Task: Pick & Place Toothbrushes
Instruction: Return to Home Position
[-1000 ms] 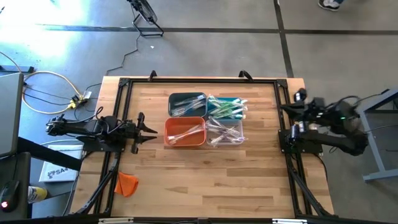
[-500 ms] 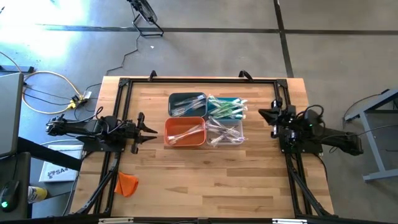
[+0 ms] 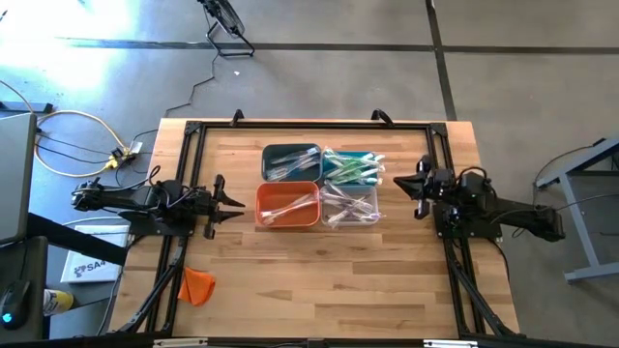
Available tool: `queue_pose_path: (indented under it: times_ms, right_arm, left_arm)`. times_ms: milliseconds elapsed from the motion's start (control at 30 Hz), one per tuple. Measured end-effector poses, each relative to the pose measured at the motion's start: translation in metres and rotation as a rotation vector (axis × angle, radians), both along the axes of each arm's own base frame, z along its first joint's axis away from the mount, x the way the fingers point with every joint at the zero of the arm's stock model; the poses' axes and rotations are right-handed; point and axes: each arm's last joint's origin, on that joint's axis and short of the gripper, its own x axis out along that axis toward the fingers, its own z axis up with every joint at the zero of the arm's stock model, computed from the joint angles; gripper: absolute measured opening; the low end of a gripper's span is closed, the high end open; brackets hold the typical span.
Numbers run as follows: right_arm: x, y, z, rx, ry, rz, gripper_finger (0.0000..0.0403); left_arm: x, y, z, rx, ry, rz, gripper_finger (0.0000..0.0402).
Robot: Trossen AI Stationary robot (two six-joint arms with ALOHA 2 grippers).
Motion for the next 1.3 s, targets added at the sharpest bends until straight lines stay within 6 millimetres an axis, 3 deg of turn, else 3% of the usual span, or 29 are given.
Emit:
queue_pose_path:
  times_ms: [300,1300]
  right_arm:
    - [0.0015,-0.0003,-0.0088,0.019,0.090,0.000,0.0006]
    - [0.0018,-0.0004,-0.0103,0.022,0.101,0.000,0.0006]
  left_arm:
    - [0.0000,0.0000,0.0000,0.000,0.000,0.000,0.0090]
    - [0.0000,0.0000,0.0000,0.001,0.000,0.000,0.0090]
